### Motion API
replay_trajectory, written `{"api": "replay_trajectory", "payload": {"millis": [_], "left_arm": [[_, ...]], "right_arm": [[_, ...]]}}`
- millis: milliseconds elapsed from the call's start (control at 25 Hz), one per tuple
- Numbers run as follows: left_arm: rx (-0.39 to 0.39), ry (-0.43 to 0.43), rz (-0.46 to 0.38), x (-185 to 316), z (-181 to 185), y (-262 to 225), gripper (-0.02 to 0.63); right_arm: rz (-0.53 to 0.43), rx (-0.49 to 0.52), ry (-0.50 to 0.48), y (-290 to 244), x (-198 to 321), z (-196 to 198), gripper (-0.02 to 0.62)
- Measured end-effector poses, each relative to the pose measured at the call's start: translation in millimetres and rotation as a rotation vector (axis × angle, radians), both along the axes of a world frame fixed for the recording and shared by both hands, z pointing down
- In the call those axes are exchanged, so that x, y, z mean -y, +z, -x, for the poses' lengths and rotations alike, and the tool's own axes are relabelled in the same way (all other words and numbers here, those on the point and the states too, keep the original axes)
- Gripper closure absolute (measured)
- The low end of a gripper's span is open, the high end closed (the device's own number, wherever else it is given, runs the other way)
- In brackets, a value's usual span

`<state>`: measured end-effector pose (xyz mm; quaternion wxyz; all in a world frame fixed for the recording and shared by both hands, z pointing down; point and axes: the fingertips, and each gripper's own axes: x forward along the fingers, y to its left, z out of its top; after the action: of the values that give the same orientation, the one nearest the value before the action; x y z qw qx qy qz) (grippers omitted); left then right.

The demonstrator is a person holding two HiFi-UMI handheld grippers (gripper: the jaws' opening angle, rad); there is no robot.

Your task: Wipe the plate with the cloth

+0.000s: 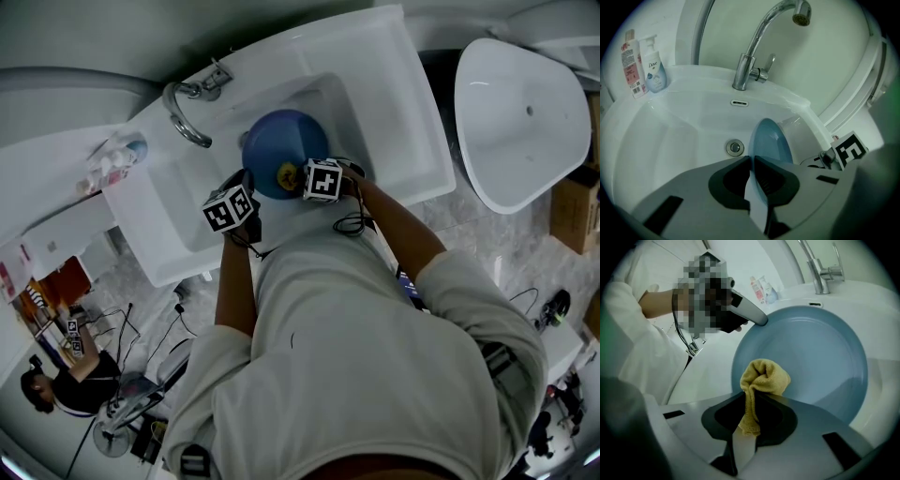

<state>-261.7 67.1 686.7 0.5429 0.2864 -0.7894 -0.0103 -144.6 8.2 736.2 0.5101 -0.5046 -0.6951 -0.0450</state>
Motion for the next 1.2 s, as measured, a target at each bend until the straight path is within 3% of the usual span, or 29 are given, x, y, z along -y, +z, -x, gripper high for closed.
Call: {"api": "replay_trajectory", "payload": {"millis": [200,440,880,1000,1200], "left_arm": [[0.011,0.009,0.010,0.9,2.9,-2.5,0.561],[0.027,0.052,0.042,1.4,2.9,-0.4,0.562],[0.023,0.064,0.035,4.9,0.5,-1.3,0.561],[0.022,0.071,0.032,7.6,-1.0,-1.5,0.560],[0.026,0.074,0.032,10.7,-1.5,-3.0,0.555]], "right_arm": [[-0.066,-0.083,0.159,14.8,21.9,11.5,0.535],[-0.144,-0.133,0.440,24.7,61.1,34.1,0.535],[-0.125,-0.119,0.826,24.2,111.1,74.2,0.535],[-0.139,-0.088,0.869,22.1,120.4,86.0,0.535],[-0.139,-0.023,0.852,16.6,116.1,106.0,0.535]]}}
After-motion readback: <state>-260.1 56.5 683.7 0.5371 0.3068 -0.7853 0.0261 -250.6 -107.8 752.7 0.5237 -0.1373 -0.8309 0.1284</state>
